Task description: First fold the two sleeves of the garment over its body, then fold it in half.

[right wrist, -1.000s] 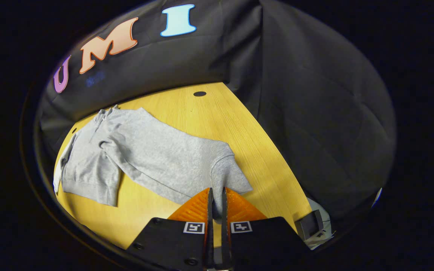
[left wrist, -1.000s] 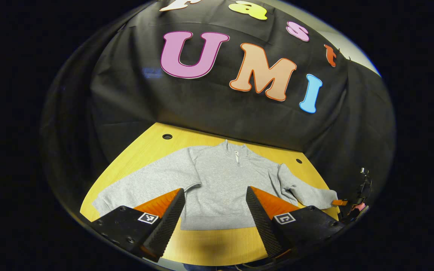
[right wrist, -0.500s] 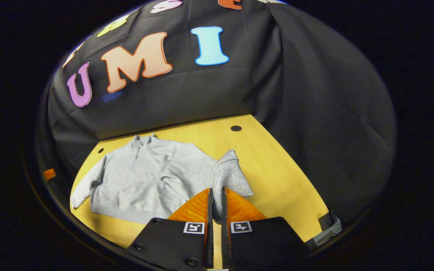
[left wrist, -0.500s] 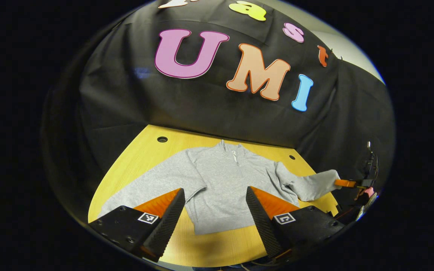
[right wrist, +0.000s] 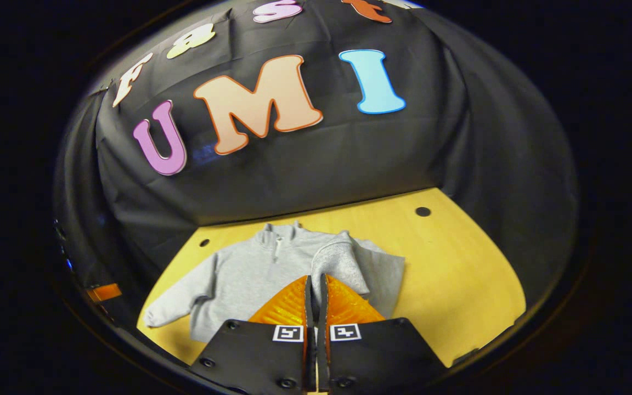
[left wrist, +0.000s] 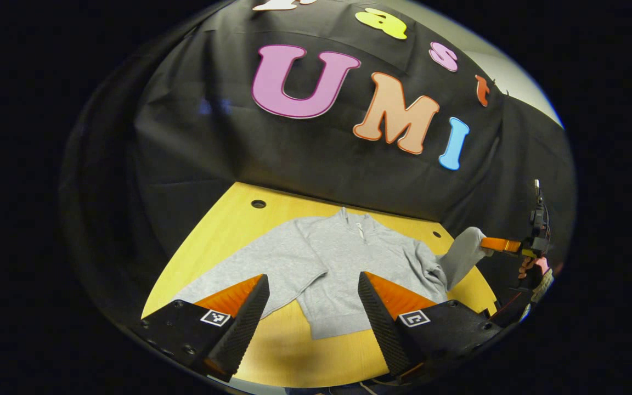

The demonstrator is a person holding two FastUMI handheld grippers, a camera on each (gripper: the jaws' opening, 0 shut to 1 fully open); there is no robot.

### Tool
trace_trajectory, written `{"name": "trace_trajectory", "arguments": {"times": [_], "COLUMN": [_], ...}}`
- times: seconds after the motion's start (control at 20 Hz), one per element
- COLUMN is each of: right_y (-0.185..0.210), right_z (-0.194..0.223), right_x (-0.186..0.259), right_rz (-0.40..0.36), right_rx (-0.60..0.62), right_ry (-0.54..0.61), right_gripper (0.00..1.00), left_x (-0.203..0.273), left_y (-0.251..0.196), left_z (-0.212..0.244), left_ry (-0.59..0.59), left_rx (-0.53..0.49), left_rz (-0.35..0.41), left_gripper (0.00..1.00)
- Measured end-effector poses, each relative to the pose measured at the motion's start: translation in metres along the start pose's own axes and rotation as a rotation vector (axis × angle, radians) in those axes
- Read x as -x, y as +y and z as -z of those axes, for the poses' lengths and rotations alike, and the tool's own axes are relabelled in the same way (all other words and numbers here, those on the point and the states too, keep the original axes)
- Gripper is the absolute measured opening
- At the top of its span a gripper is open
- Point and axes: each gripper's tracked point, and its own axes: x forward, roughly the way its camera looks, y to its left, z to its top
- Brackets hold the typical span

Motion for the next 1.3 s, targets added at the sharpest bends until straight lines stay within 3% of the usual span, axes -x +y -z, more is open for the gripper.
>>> {"name": "trace_trajectory", "arguments": {"times": [0.65,0.8,1.0,1.3], "right_y": [0.244,0.290,0.327,0.330], "right_z": [0.003,0.020,0.062,0.132], "right_x": [-0.090,-0.113,-0.150,-0.196], "right_rz": [-0.513,-0.582,-0.589,-0.482], "right_rx": [-0.191,-0.216,-0.226,-0.105], "right_ry": [0.060,0.088,0.151,0.258], "right_gripper": [0.03,0.04,0.03,0.04], "left_x": [0.033,0.037,0.038,0.029], "left_y": [0.086,0.100,0.122,0.153], "left_z": [0.031,0.044,0.068,0.112], "left_ry": [0.017,0.036,0.069,0.161], "left_rx": [0.129,0.143,0.159,0.146], "left_rz": [-0.197,-0.229,-0.280,-0.355], "left_gripper": [0.95,0.95,0.95,0.95]}}
